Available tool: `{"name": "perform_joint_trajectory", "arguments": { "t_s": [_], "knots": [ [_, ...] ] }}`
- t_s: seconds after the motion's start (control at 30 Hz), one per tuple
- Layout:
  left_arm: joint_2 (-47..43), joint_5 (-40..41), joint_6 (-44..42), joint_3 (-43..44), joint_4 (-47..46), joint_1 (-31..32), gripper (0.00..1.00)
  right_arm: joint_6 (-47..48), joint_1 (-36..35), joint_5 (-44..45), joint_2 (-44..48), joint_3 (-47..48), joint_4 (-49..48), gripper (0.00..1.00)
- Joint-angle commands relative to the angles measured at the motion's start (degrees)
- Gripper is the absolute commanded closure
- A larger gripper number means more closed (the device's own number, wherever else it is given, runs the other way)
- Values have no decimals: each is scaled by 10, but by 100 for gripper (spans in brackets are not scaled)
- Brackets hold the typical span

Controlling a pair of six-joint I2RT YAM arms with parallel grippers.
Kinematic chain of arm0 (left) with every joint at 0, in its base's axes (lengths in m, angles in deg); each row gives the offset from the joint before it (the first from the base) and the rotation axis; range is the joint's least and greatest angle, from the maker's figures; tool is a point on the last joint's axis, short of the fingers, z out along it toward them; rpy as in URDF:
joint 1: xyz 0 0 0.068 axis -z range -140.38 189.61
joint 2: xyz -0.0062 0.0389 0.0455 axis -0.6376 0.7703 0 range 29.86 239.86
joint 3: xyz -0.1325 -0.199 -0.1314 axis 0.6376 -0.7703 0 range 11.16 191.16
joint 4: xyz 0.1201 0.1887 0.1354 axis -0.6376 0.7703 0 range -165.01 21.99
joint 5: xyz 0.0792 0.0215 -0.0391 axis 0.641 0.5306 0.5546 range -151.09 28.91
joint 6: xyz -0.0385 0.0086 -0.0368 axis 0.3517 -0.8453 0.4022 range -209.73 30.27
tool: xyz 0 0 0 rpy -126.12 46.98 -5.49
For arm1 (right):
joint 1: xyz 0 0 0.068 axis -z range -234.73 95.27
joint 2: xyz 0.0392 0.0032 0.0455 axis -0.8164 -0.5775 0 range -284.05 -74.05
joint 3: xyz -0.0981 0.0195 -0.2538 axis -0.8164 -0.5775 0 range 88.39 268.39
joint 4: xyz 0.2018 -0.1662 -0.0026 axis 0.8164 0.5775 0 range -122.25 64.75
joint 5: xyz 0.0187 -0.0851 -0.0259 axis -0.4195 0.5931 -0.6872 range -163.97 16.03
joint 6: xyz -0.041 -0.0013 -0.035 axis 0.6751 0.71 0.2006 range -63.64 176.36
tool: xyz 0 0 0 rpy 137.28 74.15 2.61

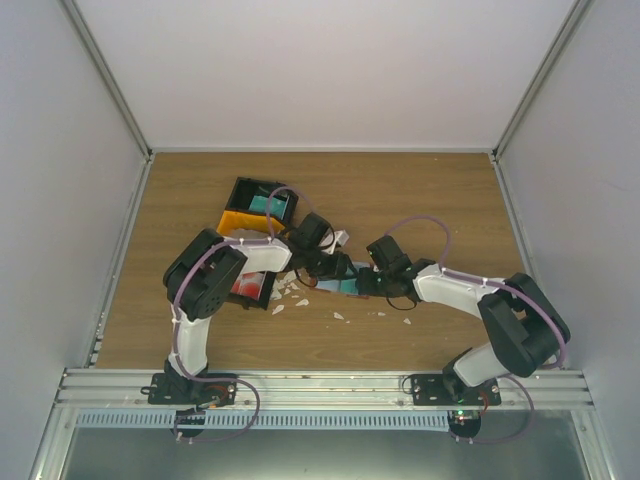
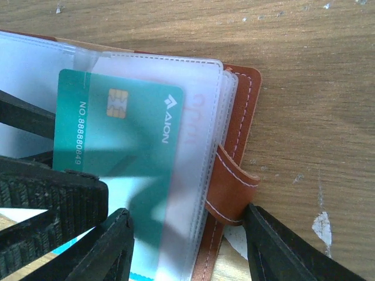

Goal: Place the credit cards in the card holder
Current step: Insert the credit card into the card holder.

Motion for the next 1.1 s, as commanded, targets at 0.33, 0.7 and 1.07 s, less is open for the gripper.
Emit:
{"name": "perform_joint_trajectory", "arguments": {
  "t_s": [0.33,0.7,1.07],
  "knots": [
    [-48,85,-49,33,159,12,39,-5,-4,2,-27,-5,1,55],
    [-56,124,-59,74,267,11,29,-4,-4,-5,-28,-5,-6,55],
    [-59,140,-49,73,285,11,32,2,-4,-15,-28,-1,-12,55]
  ]
}}
